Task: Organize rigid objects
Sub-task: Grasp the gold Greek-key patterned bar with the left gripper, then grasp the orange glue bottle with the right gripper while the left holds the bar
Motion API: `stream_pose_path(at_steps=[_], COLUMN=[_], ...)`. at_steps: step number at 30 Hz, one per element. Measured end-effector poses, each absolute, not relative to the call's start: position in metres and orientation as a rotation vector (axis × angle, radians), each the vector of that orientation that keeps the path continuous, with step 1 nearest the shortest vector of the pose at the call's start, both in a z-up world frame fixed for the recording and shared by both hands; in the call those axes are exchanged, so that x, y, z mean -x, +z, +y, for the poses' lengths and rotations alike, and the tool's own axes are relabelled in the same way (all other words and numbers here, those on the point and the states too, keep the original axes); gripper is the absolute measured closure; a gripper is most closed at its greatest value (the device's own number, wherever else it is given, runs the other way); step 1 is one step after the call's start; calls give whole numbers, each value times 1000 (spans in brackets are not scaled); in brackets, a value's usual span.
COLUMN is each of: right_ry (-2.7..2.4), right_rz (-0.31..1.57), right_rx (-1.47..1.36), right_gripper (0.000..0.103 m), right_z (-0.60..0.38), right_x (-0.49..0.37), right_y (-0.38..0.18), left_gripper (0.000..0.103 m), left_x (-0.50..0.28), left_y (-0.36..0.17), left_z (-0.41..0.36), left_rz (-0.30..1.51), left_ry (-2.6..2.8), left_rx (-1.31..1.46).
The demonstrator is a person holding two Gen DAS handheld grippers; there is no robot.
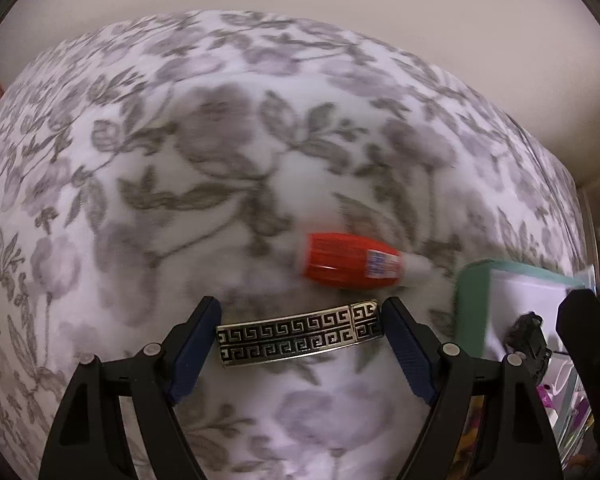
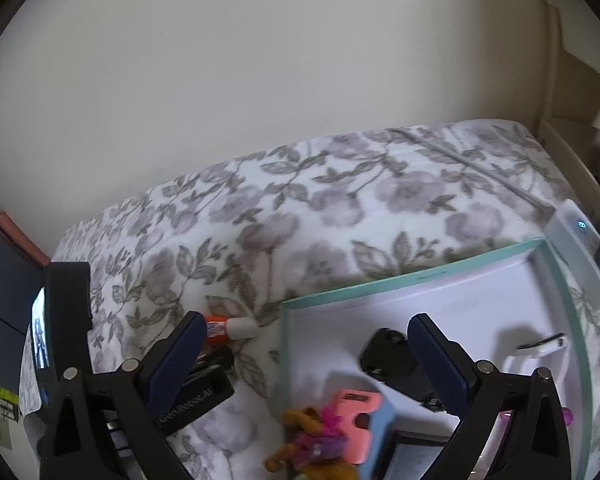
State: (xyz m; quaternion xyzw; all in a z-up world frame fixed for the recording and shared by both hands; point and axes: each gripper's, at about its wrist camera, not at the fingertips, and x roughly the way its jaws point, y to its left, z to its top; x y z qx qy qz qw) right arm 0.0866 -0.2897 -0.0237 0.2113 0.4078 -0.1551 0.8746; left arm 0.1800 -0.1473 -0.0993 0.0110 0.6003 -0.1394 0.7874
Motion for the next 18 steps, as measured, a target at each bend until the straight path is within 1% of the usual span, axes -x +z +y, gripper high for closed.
stream_pose_path(at_steps=[7, 14, 18], right_ry=[-253, -195, -185], right_rz=[903, 983, 1029], right_rx=[-444, -358, -302], right_gripper=[2, 5, 5], right_z=[-266, -235, -222], right_x=[-118, -145, -156], right_y=[-31, -46, -56], left_gripper=[19, 19, 19], left_x=[-205, -223, -228], left_y=[-99, -99, -98], left_z=[-98, -57, -38], left_rz=[1298, 1280, 1281], left_ry=[-182, -53, -21], left_rx=[38, 71, 103])
